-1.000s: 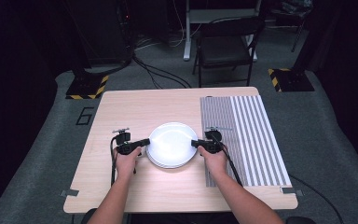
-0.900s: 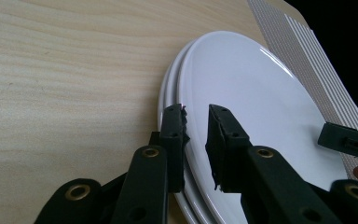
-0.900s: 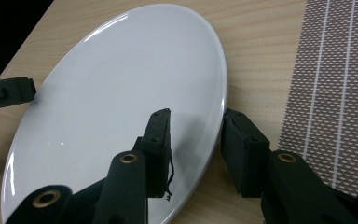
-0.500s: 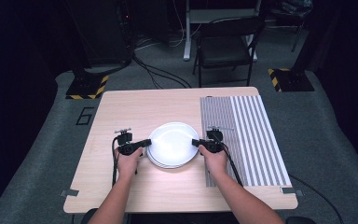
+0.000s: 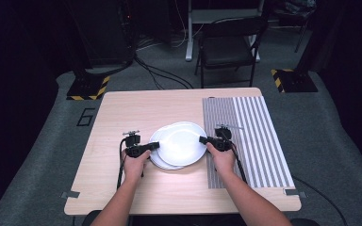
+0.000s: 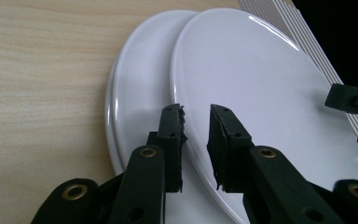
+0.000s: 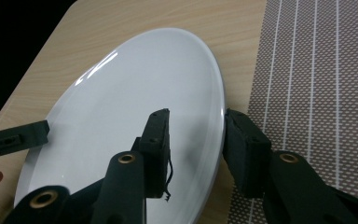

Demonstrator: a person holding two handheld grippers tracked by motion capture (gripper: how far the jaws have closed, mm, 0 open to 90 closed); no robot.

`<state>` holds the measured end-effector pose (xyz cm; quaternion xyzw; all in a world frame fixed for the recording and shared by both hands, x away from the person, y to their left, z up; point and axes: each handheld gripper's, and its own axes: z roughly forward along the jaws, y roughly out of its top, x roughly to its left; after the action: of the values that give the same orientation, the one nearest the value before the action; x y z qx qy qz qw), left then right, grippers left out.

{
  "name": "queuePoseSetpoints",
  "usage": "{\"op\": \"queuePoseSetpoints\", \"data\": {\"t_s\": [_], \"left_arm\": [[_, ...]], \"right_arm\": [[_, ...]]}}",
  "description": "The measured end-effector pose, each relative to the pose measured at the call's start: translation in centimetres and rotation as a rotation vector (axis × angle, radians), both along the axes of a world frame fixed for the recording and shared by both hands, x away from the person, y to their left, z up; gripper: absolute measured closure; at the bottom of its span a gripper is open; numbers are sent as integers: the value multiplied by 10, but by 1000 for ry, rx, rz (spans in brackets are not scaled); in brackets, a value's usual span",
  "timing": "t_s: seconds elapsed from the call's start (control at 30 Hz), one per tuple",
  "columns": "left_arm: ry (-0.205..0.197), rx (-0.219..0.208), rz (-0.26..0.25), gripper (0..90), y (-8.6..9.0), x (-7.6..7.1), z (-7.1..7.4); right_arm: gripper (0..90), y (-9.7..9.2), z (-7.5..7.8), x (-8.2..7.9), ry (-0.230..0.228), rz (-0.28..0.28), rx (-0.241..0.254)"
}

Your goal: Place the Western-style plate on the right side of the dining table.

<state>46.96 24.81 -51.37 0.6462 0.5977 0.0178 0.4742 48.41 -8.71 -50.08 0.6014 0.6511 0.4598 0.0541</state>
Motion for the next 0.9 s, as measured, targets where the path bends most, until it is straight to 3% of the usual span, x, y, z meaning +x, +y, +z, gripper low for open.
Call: {"op": "queuePoseSetpoints", "data": {"t_s": [0.2,0.43,0.63,0.9], "left_arm": [[17,11,-13,733,-3,-2,-2],[16,16,-7,731,-4,-4,-3],[17,10,3,731,-6,-6,-3],[25,0,10,729,-7,-9,-4]], "right_arm": [[577,-4,1,-3,-32,13,-42],[566,-6,-1,-20,-22,24,-47],[564,3,-6,-45,6,50,0],[574,16,-15,-65,75,60,89]]}}
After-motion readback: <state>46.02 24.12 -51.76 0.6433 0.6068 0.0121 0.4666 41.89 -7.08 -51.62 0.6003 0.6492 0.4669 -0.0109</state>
